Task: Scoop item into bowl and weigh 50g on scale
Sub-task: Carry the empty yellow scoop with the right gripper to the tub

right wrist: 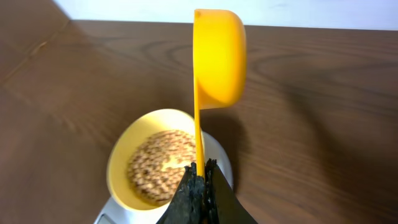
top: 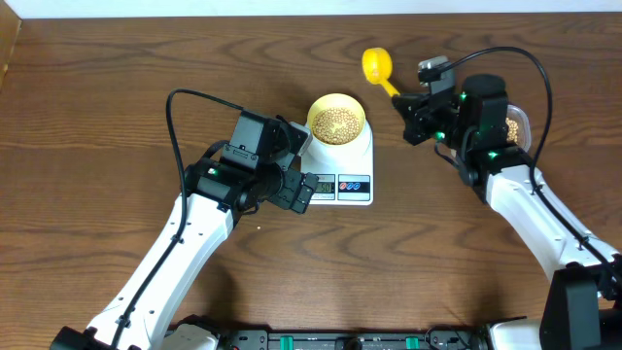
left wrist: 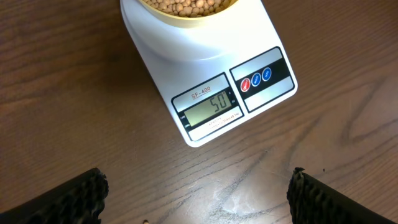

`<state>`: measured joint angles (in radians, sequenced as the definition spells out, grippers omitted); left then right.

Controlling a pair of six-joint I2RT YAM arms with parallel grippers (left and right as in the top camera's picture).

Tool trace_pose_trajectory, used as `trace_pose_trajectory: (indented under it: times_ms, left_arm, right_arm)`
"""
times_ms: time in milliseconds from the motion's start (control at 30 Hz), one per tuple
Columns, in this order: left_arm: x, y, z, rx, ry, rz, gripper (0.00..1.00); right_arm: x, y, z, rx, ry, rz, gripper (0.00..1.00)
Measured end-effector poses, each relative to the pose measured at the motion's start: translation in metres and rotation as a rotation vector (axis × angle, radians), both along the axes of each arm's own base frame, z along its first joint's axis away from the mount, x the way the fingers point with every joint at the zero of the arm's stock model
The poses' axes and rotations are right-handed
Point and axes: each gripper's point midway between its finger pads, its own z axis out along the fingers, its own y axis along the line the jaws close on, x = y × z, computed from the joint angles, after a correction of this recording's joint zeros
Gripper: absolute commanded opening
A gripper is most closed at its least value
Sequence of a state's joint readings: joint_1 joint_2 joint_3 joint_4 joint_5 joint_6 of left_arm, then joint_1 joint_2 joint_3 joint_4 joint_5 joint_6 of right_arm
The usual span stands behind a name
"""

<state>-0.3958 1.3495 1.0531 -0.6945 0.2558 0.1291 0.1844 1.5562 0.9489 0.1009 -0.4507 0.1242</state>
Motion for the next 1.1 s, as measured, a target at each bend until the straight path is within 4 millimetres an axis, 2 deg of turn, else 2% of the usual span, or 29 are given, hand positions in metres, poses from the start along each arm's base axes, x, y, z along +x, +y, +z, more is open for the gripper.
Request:
trace_pose_trajectory:
  times_ms: [167, 333, 433, 667, 900, 1100]
  left_arm:
    - [0.000, 0.000, 0.000, 0.000, 0.000, 0.000, 0.95]
    - [0.000, 0.000, 0.000, 0.000, 0.000, -0.001, 0.95]
    - [0.000, 0.000, 0.000, 0.000, 0.000, 0.000, 0.95]
    - [0.000, 0.000, 0.000, 0.000, 0.000, 0.000, 0.95]
    - [0.000, 0.000, 0.000, 0.000, 0.000, -0.001, 0.95]
    - [0.000, 0.000, 0.000, 0.000, 0.000, 0.000, 0.95]
  right_arm:
    - [0.007, -0.019, -0.001, 0.073, 0.062, -0.101, 0.01]
    - [0.011, -0.048, -0.003, 0.138, 0.123, -0.191, 0.01]
    - [0.009, -0.073, 0.000, 0.170, 0.159, -0.260, 0.01]
    - [-0.019, -0.128, 0.029, 0.204, 0.192, -0.420, 0.01]
    - [-0.057, -0.184, 0.026, 0.111, 0.260, -0.634, 0.01]
    - [-0.072, -0.200, 0.010, -0.031, 0.297, -0.667, 0.01]
